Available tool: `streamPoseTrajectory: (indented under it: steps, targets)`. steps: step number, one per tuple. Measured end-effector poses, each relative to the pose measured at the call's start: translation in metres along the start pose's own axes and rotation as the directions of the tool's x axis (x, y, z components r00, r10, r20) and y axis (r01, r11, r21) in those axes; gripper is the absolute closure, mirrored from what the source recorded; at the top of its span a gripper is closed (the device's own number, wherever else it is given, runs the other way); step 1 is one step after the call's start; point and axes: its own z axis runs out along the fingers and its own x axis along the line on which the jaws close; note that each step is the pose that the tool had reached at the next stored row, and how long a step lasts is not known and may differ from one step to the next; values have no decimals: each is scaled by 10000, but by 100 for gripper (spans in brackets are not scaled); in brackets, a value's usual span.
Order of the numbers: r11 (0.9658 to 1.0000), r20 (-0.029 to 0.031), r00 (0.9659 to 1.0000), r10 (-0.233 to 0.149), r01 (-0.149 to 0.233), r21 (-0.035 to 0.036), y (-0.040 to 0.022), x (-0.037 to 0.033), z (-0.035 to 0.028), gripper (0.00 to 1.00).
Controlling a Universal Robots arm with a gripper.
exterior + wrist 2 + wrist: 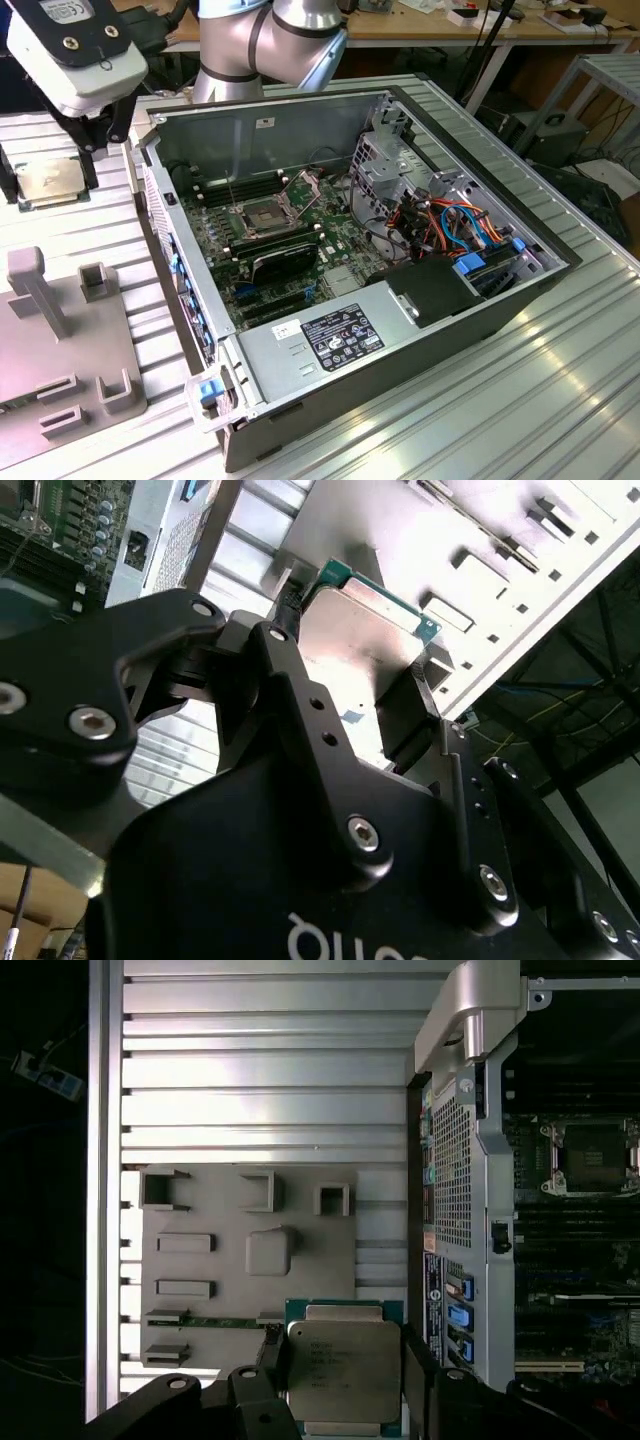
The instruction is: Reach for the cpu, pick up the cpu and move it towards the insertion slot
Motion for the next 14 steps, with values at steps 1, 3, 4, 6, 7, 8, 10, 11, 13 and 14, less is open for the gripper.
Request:
streamPoseTrajectory:
  steps: [1, 3, 4, 6, 7, 8, 10, 11, 13, 14]
  targets:
    - [10000, 0, 10000, 0, 0, 0, 0, -96, -2, 45]
    - [10000, 1, 10000, 0, 0, 0, 0, -179, -4, 45]
    - [10000, 0, 10000, 0, 0, 0, 0, -191, -5, 45]
    - [10000, 0, 10000, 0, 0, 0, 0, -220, -5, 45]
    - [10000, 1, 10000, 0, 0, -1, 0, -238, -5, 45]
    - [10000, 1, 10000, -1, 1, -1, 0, -256, -6, 45]
    - [10000, 0, 10000, 0, 0, 0, 0, -292, -6, 45]
    - [10000, 0, 10000, 1, -1, 0, 0, -312, -6, 45]
    - [10000, 1, 10000, 0, 0, 0, 0, -345, -6, 45]
    - [10000, 0, 10000, 0, 0, 0, 0, -358, -6, 45]
